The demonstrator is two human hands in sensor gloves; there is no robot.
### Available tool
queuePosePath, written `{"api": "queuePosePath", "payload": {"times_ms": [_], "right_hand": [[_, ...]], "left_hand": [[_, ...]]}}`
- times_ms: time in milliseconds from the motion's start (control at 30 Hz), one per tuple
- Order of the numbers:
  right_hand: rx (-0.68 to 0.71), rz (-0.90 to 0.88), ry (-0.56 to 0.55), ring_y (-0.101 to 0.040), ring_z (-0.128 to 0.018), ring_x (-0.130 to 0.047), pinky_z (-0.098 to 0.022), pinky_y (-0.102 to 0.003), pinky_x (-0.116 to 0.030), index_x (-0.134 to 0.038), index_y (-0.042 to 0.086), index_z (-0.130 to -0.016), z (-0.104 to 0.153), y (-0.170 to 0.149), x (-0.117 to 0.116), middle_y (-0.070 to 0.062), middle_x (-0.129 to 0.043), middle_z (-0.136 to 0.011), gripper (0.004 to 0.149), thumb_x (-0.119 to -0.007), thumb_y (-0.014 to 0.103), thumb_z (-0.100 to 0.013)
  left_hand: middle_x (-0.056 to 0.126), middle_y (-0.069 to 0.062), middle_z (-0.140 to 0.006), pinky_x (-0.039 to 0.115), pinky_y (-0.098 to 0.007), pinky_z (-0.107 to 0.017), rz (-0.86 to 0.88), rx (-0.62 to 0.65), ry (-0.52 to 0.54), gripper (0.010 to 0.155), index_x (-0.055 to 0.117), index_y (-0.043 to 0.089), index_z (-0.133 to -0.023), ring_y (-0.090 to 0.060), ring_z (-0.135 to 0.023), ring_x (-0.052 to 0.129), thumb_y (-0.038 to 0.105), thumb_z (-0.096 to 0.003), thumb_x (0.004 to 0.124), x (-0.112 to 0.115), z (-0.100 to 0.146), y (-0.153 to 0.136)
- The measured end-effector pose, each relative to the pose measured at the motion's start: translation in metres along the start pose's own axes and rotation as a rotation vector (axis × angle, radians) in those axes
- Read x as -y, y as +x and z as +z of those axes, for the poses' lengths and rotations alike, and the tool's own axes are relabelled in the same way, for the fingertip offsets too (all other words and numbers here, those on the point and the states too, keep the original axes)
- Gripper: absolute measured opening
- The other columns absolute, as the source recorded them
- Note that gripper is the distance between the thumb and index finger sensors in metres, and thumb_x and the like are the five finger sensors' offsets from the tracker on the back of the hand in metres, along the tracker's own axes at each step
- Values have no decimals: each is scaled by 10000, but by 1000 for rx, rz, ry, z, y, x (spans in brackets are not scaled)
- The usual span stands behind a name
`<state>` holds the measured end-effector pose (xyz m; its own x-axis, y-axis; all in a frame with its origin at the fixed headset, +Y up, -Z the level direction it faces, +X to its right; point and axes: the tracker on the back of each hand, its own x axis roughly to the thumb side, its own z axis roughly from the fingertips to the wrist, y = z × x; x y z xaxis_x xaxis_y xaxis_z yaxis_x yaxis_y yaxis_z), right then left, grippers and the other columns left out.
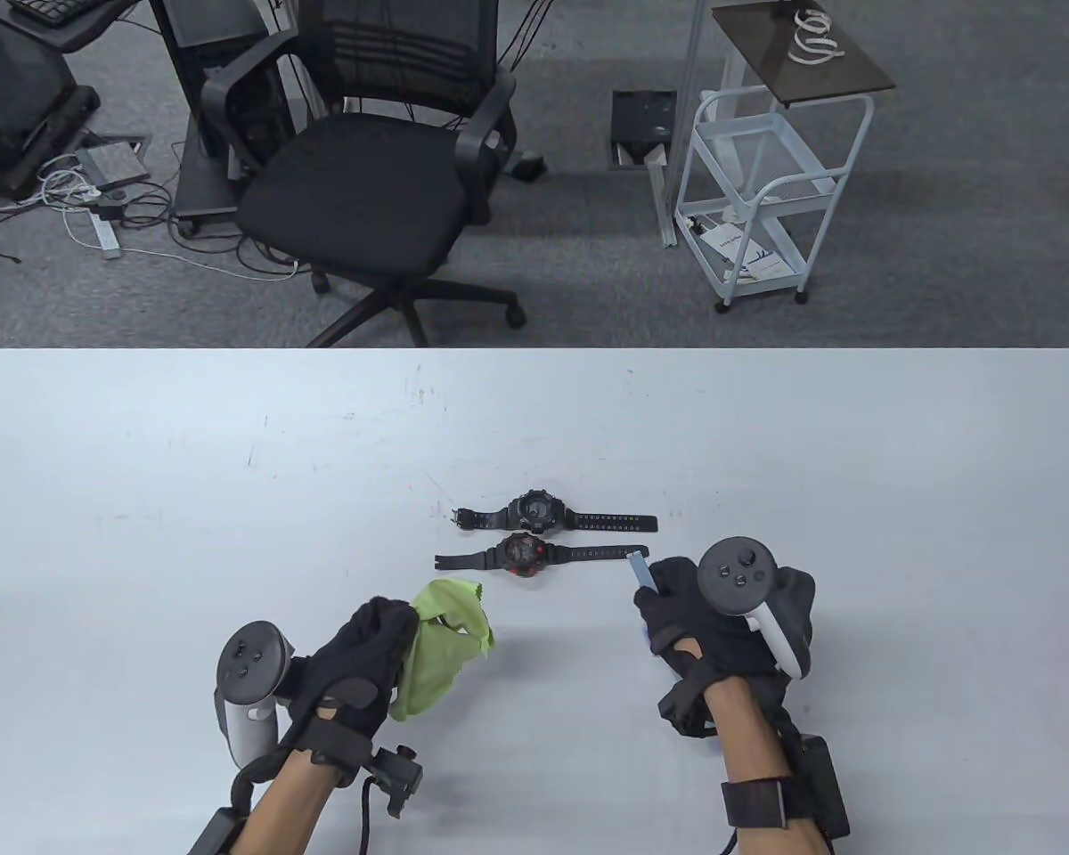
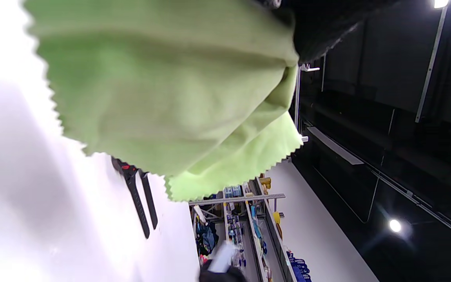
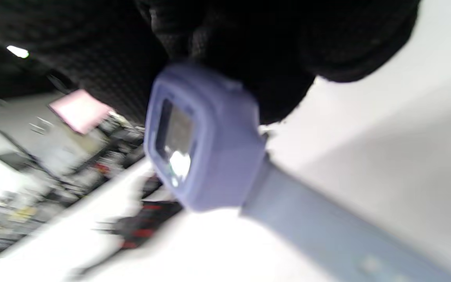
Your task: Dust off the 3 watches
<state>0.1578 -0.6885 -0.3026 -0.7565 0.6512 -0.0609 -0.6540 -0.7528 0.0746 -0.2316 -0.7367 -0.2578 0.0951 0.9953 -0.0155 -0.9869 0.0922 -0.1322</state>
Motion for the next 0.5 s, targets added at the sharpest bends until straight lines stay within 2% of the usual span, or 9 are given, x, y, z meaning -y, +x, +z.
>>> {"api": "queuePosePath", "payload": {"times_ms": [167,267,300,367,500], "right_hand": [[245,-438,54,-228,-563,-1009,-394,-466,-853,-868,213,-888,19,22,-1,-5,-987,-706,464,-877,443,-485],[288,-710,80,-230,-570,-1016,-394,-469,-859,-863,215,-888,21,18,-10,-6,-987,-715,462,-871,435,-482],[262,-790,99,-231,-562,-1020,-387,-468,-862,-864,209,-887,21,15,-14,-10,-990,-710,462,-872,433,-482],[255,-849,104,-233,-562,-1023,-386,-471,-863,-864,208,-886,21,10,-19,-12,-990,-712,461,-872,428,-481],[246,-846,84,-227,-563,-1028,-384,-466,-869,-859,217,-886,22,11,-23,-6,-991,-715,461,-867,432,-478]], "left_hand": [[912,-113,-847,813,-630,-545,-1,7,19,444,809,119,-805,-337,-664,1044,462,-530,749,-3,1,1],[908,-110,-855,810,-634,-551,6,24,10,443,804,122,-810,-345,-686,1036,463,-533,747,-2,1,1],[907,-114,-856,808,-638,-551,4,28,13,444,805,121,-810,-351,-692,1034,463,-533,749,-1,2,2],[908,-112,-857,810,-642,-550,-18,36,28,444,807,123,-808,-354,-702,1031,465,-532,751,2,3,2],[909,-116,-859,811,-654,-546,-45,29,30,448,809,120,-806,-369,-709,1029,470,-532,755,9,5,1]]}}
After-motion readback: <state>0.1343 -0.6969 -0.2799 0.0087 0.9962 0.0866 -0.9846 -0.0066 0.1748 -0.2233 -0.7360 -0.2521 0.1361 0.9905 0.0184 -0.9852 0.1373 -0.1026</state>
